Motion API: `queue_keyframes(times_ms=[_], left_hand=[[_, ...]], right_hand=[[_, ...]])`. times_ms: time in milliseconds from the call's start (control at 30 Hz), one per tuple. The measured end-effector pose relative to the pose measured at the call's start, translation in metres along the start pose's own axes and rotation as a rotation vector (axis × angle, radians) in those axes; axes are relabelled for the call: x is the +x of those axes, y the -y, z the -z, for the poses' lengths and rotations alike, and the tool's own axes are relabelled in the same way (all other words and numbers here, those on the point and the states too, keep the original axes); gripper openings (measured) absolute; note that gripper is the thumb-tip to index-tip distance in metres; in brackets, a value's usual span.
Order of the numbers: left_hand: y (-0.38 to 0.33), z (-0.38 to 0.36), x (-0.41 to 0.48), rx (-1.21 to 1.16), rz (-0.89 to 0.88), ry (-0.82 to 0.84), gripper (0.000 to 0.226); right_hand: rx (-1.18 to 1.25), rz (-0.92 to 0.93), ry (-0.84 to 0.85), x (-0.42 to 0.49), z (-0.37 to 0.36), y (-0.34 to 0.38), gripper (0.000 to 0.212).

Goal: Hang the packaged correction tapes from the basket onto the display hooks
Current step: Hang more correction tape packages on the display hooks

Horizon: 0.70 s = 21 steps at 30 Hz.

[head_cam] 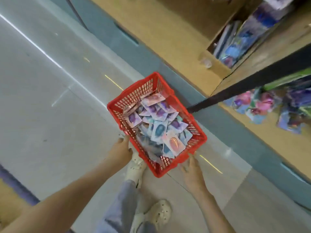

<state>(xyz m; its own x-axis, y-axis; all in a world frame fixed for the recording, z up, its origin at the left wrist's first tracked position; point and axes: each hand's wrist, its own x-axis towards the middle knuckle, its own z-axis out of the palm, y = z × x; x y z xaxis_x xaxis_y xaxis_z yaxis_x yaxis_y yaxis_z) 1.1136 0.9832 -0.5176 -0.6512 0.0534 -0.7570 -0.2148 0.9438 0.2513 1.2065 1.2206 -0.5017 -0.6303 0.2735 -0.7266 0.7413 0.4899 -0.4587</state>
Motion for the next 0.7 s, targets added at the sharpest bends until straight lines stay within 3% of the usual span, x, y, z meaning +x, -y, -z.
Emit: queue_keyframes(times_ms=[133, 333, 533, 700], left_hand=[[-0.01, -0.004, 0.057, 0.003, -0.023, 0.016, 0.052], [-0.044, -0.019, 0.132, 0.054, -0.035, 0.047, 0.061], [-0.073, -0.073, 0.21, 0.222, -0.225, -0.017, 0.059], [-0.087, -0.112, 0.258, 0.253, -0.301, -0.138, 0.053]], right_hand=[[-0.037, 0.005, 0.053, 0.06, -0.006, 0.025, 0.054], [-0.269, 0.087, 0.061, 0.165, -0.015, 0.058, 0.057], [-0.458, 0.079, 0.047, 0.253, -0.044, 0.01, 0.056], [-0.739, 0.112, -0.002, 0.273, -0.056, -0.032, 0.071]])
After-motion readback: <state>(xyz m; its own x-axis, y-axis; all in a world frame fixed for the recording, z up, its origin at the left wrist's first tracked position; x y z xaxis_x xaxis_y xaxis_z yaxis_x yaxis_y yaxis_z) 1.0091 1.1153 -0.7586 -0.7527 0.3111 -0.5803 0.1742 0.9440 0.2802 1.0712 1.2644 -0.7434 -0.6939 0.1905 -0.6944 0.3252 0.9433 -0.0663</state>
